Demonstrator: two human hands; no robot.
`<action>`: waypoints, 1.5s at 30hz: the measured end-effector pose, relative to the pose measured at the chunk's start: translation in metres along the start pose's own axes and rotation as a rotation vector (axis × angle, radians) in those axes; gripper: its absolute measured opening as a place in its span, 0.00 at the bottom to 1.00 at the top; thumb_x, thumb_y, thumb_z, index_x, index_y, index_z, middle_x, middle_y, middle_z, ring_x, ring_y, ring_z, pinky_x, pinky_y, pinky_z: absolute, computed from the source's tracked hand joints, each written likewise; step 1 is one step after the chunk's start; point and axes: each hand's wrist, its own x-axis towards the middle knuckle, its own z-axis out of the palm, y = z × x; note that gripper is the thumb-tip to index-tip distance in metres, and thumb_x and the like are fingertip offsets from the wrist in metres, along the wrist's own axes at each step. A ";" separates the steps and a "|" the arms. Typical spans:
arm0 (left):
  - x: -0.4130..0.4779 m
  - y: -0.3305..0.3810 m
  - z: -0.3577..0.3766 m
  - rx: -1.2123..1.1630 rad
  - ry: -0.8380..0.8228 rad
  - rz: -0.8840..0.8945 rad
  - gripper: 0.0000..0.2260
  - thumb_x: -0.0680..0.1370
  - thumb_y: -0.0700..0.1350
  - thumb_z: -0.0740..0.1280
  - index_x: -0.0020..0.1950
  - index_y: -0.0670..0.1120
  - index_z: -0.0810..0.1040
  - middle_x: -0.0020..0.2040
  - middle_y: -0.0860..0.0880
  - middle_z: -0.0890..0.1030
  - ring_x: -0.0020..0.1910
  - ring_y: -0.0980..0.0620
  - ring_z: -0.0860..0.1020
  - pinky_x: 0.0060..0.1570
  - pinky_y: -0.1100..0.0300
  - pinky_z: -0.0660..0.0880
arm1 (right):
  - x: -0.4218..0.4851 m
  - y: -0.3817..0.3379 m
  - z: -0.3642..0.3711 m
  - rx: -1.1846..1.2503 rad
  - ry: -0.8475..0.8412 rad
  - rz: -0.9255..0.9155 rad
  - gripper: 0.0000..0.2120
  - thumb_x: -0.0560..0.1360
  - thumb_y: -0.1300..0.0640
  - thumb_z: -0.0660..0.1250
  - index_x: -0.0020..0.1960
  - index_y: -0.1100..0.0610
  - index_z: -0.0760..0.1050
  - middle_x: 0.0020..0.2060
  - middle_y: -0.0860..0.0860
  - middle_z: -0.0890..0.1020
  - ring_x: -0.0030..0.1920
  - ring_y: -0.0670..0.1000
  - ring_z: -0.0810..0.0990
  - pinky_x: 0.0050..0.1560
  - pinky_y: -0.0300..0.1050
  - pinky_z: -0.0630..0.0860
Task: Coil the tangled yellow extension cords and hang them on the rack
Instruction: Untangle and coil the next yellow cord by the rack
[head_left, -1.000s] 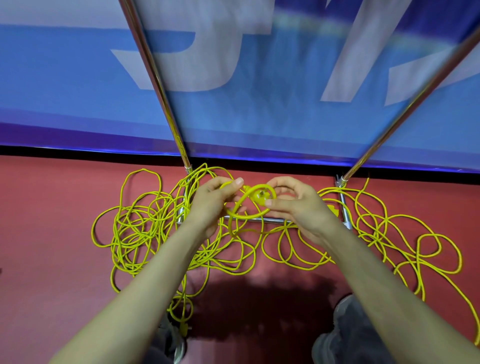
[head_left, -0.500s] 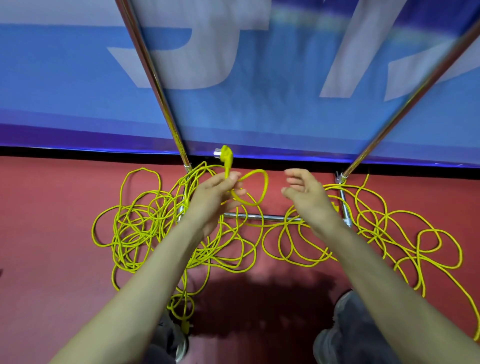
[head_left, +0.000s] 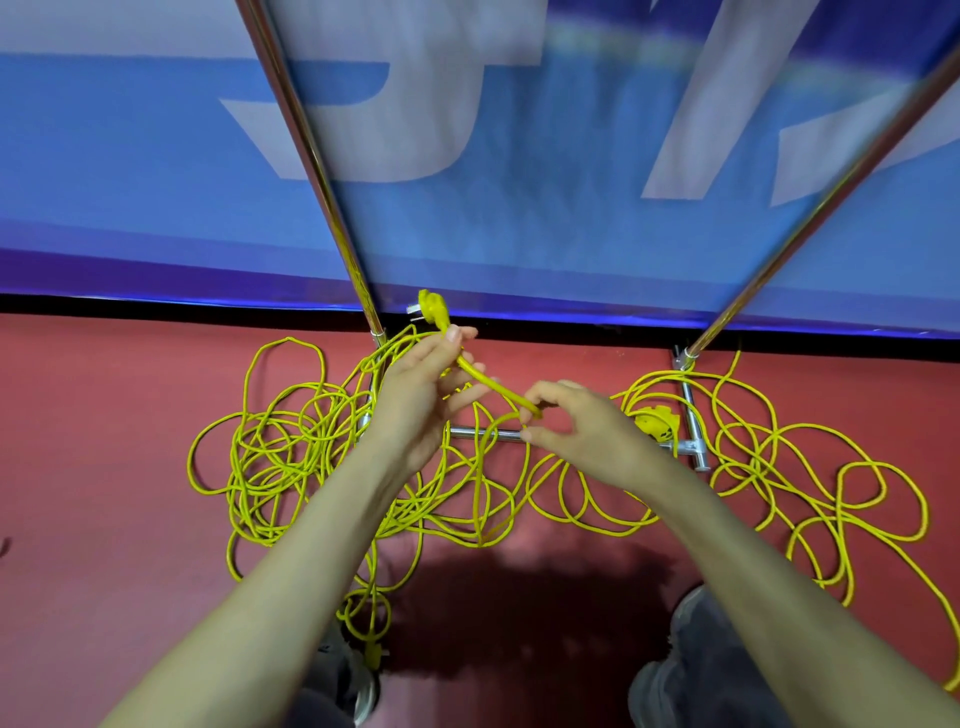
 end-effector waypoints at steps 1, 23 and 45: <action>0.000 0.003 0.000 -0.028 -0.004 -0.016 0.10 0.82 0.46 0.61 0.52 0.44 0.80 0.37 0.51 0.75 0.40 0.53 0.77 0.40 0.62 0.81 | -0.001 0.002 0.001 -0.042 -0.042 -0.001 0.08 0.73 0.55 0.70 0.41 0.47 0.71 0.42 0.46 0.74 0.46 0.47 0.73 0.51 0.43 0.68; -0.008 0.037 -0.020 -0.033 -0.245 -0.361 0.11 0.70 0.45 0.68 0.44 0.40 0.85 0.29 0.52 0.68 0.23 0.59 0.67 0.21 0.69 0.67 | -0.010 0.085 -0.013 -0.356 0.041 0.336 0.10 0.76 0.48 0.65 0.51 0.54 0.78 0.51 0.52 0.77 0.55 0.55 0.76 0.54 0.51 0.74; -0.023 -0.036 0.013 0.476 -0.246 -0.215 0.04 0.77 0.37 0.68 0.44 0.45 0.76 0.34 0.50 0.82 0.30 0.58 0.78 0.32 0.65 0.73 | -0.017 0.006 -0.025 -0.567 0.265 -0.176 0.06 0.72 0.53 0.70 0.46 0.54 0.82 0.39 0.53 0.80 0.46 0.56 0.79 0.48 0.48 0.70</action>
